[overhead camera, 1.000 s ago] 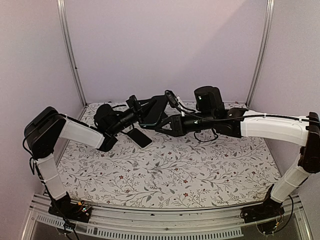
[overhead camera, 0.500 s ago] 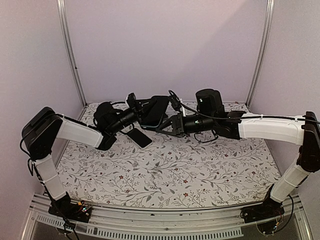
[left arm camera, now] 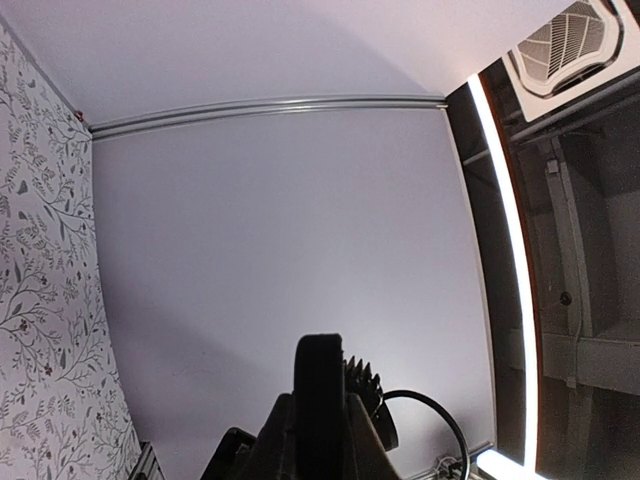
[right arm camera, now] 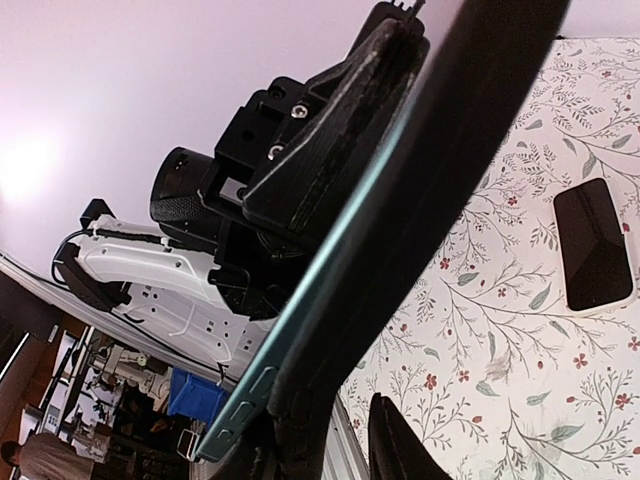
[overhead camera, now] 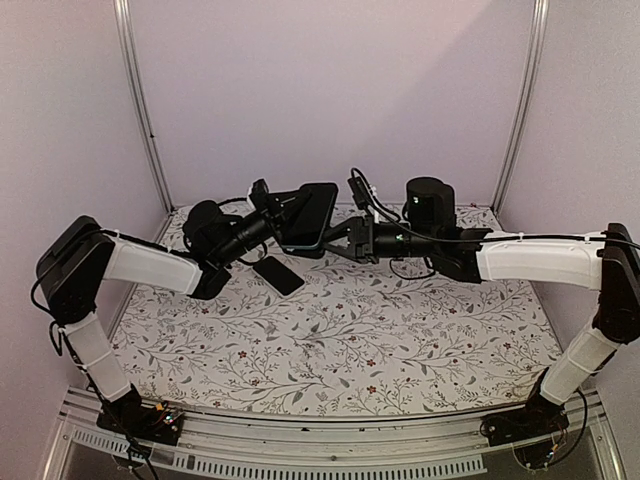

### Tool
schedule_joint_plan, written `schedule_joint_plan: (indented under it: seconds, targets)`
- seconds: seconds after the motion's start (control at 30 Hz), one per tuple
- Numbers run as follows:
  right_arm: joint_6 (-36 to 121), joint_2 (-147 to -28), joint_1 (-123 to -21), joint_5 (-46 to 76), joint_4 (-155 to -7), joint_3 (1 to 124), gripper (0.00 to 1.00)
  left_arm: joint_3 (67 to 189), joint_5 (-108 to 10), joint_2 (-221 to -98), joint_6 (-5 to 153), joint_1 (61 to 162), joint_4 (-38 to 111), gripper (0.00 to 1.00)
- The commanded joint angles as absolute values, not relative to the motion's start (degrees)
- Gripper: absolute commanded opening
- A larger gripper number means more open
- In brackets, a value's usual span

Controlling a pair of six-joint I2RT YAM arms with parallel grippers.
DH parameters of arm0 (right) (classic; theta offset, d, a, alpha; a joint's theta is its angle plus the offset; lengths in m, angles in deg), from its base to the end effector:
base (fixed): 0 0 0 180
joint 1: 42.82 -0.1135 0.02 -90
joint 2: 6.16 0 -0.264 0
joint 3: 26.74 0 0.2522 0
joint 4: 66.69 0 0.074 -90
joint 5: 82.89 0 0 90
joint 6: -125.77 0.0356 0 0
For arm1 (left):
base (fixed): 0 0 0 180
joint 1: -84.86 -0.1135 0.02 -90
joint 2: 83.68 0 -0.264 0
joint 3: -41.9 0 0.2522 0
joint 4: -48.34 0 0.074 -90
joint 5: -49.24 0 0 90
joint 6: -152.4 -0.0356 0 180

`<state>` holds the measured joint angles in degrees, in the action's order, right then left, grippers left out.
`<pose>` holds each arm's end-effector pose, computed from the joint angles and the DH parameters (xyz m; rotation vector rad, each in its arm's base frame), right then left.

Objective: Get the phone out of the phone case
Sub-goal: Remove the bottom right corner of the phone case from the phone.

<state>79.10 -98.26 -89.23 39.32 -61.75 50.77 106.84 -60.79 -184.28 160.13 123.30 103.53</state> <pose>0.2458 0.2857 0.2963 -0.5299 1.9451 1.5675 0.2859 -0.2425 0.2619 -0.4388 1.5707 -2.1823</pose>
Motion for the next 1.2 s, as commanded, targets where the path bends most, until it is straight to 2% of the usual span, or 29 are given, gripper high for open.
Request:
schedule_joint_plan:
  seconds: [0.0,0.23,0.4,0.57,0.67,1.03,1.17]
  targets:
    - [79.72,-98.36,-85.28,31.57,-50.13,53.2,0.3,105.14,-70.29,-182.57,159.69,128.52,104.61,0.0]
    - [81.47,-100.87,-84.59,34.11,-49.32,55.14,0.3,104.9,-70.19,-183.17,159.41,129.05,104.91,0.0]
    - [81.82,-101.18,-84.43,34.88,-49.38,55.63,0.15,104.96,-71.21,-182.79,157.08,128.61,102.1,0.0]
    - [82.56,-101.25,-84.35,35.06,-49.42,54.67,0.04,104.72,-72.8,-182.39,153.42,126.52,96.05,0.03]
    - [83.26,-102.17,-83.94,35.71,-49.29,53.99,0.0,104.89,-73.79,-182.76,151.94,125.17,93.92,0.1]
    - [83.13,-102.68,-83.25,35.82,-48.6,50.92,0.0,103.79,-73.62,-180.52,141.69,122.85,82.26,0.46]
    - [82.59,-102.92,-83.16,35.57,-49.2,49.68,0.0,103.35,-72.95,-178.95,137.73,121.9,78.23,0.56]
